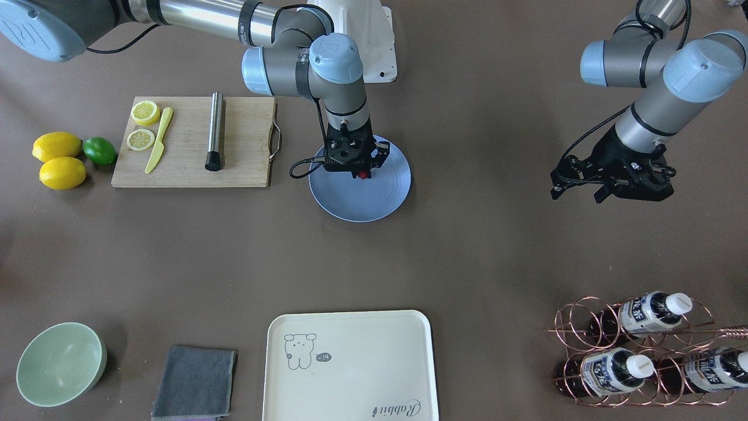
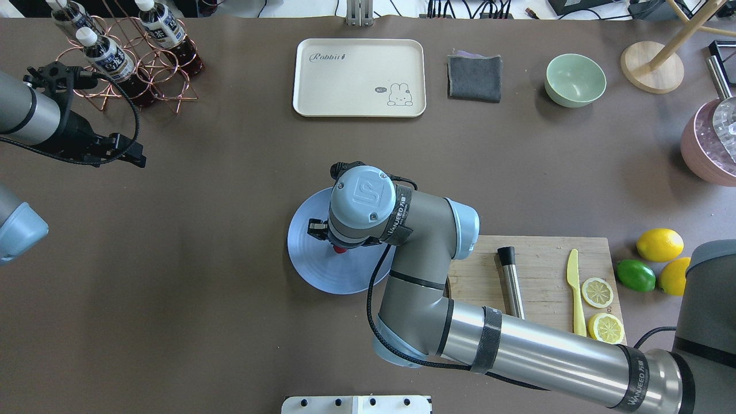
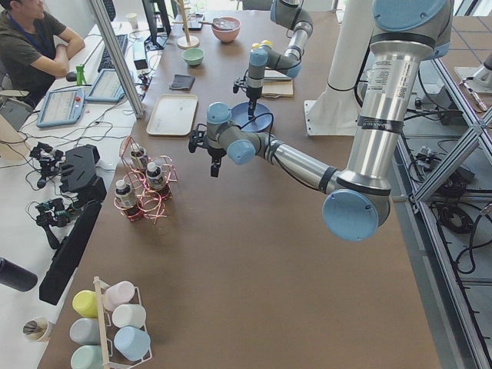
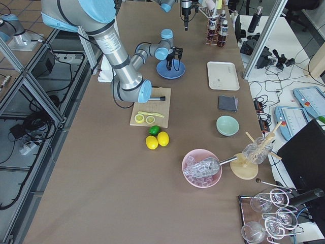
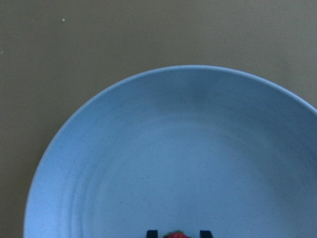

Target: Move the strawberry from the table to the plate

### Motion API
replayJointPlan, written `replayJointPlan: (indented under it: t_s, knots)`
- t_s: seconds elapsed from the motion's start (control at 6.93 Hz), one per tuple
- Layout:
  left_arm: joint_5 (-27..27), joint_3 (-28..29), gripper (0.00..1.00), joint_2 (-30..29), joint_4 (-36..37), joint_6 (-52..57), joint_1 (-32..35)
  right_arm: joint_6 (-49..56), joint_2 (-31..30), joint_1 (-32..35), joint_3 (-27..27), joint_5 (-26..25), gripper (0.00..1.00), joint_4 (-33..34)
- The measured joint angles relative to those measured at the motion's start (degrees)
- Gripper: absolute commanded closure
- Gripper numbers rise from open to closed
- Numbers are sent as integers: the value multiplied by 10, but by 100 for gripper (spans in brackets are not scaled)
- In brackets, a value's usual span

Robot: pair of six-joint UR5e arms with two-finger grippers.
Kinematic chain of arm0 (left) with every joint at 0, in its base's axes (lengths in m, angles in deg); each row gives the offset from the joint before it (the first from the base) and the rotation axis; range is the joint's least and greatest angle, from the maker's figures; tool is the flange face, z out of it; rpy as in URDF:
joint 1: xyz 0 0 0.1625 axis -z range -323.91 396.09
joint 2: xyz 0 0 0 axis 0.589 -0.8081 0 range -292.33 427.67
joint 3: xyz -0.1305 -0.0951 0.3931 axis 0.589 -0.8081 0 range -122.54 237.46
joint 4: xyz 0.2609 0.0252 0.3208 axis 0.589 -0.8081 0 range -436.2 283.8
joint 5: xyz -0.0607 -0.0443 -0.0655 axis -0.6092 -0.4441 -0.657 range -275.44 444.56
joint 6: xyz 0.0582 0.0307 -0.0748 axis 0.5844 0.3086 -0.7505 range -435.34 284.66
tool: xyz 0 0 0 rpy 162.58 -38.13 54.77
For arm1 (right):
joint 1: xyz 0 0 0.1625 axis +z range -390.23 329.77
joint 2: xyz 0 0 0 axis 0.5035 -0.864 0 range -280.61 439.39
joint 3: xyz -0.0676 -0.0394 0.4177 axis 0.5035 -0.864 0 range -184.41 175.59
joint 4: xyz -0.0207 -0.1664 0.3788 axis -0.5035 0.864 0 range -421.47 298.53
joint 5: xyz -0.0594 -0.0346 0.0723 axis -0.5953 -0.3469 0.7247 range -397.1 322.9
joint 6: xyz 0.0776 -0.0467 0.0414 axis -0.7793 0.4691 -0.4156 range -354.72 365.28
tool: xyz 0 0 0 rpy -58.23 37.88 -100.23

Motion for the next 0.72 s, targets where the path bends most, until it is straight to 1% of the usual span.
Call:
replayJointPlan:
  t_s: [0.29, 0.43, 0.58, 0.72]
  knots:
    - [-6, -1, 3, 0, 0, -1, 1, -1, -1, 4, 0, 2, 0, -2]
    - [-9, -1, 3, 0, 0, -2, 2, 1, -2, 14, 10, 10, 0, 4]
    - [-11, -2, 3, 0, 2, -2, 9, 4, -12, 41, 47, 35, 0, 33]
    - [-12, -2, 3, -1, 6, 3, 19, 23, -41, 86, 117, 76, 0, 92]
